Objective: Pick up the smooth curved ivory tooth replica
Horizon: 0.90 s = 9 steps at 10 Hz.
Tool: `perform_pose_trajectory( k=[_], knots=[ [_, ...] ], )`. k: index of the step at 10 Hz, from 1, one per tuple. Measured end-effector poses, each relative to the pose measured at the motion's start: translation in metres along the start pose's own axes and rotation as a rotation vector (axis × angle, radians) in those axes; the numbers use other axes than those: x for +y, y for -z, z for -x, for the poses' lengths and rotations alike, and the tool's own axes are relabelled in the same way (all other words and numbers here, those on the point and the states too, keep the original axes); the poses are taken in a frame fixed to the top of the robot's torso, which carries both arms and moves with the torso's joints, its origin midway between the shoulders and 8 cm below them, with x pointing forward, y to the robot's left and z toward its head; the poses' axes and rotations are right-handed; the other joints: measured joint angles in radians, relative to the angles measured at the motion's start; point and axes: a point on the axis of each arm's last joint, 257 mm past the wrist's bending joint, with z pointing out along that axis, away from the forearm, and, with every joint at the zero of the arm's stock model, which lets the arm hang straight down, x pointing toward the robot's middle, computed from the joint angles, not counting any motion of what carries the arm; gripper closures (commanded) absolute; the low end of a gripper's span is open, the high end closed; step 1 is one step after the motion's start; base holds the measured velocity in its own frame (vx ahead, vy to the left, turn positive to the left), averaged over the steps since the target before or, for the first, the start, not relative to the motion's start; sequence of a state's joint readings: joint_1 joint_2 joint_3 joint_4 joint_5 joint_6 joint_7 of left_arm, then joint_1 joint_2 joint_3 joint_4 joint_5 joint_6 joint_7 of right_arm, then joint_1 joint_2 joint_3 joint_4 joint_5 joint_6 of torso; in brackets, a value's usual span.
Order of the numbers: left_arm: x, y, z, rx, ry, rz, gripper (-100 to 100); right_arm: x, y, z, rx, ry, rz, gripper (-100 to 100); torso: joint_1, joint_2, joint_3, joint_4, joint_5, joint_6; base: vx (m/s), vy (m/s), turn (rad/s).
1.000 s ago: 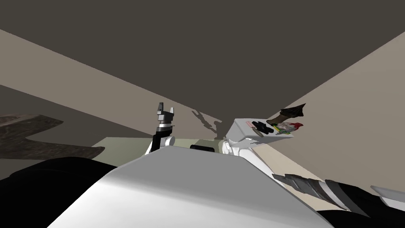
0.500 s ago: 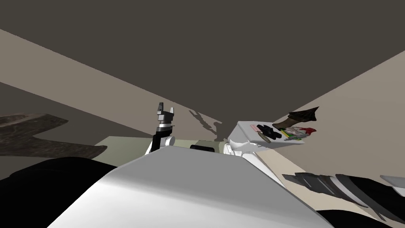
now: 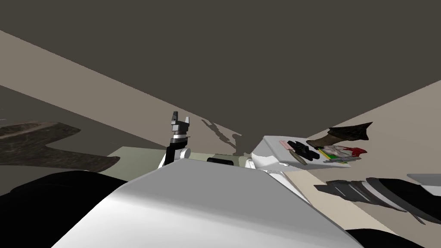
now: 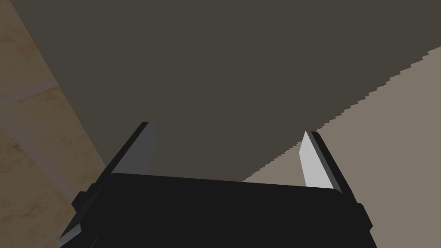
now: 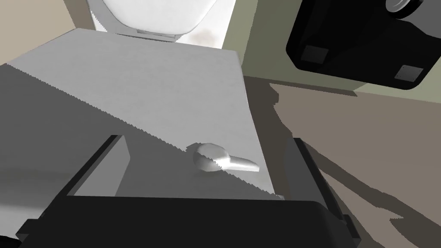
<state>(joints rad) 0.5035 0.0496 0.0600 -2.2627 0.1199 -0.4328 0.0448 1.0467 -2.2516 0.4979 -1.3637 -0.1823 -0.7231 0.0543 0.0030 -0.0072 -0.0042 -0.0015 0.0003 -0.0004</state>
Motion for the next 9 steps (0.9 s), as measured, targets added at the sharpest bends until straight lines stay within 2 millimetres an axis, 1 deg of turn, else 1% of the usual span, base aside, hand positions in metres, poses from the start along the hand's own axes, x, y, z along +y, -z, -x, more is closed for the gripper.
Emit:
perform_pose_trajectory(
  k=[1, 3, 4, 5, 6, 7, 8, 9],
  knots=[
    [0.000, 0.000, 0.000, 0.000, 0.000, 0.000, 0, -0.007, 0.005, 0.007, 0.009, 0.019, -0.021, -100, 0.000, -0.004, -0.002, -0.001, 0.000, 0.000, 0.126, 0.018, 0.044],
    [0.000, 0.000, 0.000, 0.000, 0.000, 0.000, 0, -0.015, 0.017, 0.018, 0.018, 0.047, -0.050, -100, 0.000, 0.000, 0.000, 0.000, 0.000, 0.000, 0.104, 0.014, 0.107],
    [0.000, 0.000, 0.000, 0.000, 0.000, 0.000, 0, -0.019, 0.022, 0.028, 0.018, 0.065, -0.063, -100, -0.001, -0.002, -0.001, 0.000, 0.000, 0.000, 0.149, 0.006, 0.123],
    [0.000, 0.000, 0.000, 0.000, 0.000, 0.000, 0, -0.021, 0.026, 0.036, 0.016, 0.078, -0.073, -100, -0.001, -0.003, -0.002, -0.001, 0.000, 0.001, 0.066, 0.004, 0.001],
    [0.000, 0.000, 0.000, 0.000, 0.000, 0.000, 0, -0.021, 0.026, 0.037, 0.015, 0.080, -0.074, 0, -0.002, 0.002, 0.001, 0.000, -0.001, 0.001, 0.012, 0.001, 0.003],
    [0.000, 0.000, 0.000, 0.000, 0.000, 0.000, 0, -0.021, 0.026, 0.037, 0.015, 0.080, -0.074, -100, -0.002, 0.005, 0.003, 0.001, -0.001, 0.001, -0.007, 0.015, 0.257],
    [0.000, 0.000, 0.000, 0.000, 0.000, 0.000, 0, -0.023, 0.022, 0.027, 0.014, 0.058, -0.068, -100, -0.001, 0.007, 0.004, 0.002, -0.001, 0.000, -0.035, 0.028, 0.400],
    [0.000, 0.000, 0.000, 0.000, 0.000, 0.000, 0, -0.028, 0.018, 0.009, 0.014, 0.034, -0.065, -100, -0.001, 0.009, 0.005, 0.002, -0.001, 0.000, -0.030, 0.016, 0.149]
  ],
)
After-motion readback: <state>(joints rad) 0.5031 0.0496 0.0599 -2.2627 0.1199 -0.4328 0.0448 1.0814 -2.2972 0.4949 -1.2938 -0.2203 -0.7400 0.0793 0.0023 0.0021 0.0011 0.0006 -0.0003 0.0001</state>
